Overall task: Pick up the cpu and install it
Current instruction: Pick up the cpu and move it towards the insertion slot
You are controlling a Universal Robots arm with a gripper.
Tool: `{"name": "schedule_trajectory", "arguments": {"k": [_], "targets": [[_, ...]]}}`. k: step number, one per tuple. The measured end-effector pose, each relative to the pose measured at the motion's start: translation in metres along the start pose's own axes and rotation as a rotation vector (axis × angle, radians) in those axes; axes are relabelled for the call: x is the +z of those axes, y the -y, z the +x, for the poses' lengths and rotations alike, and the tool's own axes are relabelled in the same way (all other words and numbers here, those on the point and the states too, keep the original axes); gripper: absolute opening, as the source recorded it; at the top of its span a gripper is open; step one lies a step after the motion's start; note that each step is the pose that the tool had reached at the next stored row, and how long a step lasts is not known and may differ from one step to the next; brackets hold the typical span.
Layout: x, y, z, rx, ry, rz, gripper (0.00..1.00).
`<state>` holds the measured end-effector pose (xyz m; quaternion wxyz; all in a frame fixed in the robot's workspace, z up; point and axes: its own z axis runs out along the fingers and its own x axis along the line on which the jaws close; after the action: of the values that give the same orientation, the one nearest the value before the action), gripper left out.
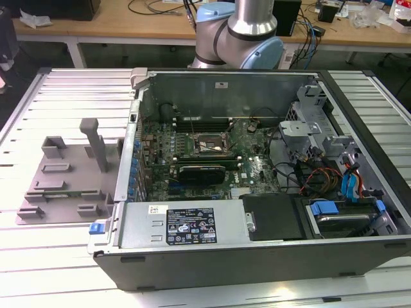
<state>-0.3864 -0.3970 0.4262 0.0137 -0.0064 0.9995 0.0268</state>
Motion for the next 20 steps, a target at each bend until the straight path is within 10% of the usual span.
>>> {"name": "schedule_trajectory", "arguments": {"k": [4,9,20], "targets": [[-0.0001,0.0001,-0.0025,0.000,-0.0002,0.0002,0.54],[0.0010,0.0005,-0.0396,0.000,-0.0001,0.0001,0.54],[0.0021,0.0011,-0.0813,0.000,-0.0004,0.0001,0.54]]}}
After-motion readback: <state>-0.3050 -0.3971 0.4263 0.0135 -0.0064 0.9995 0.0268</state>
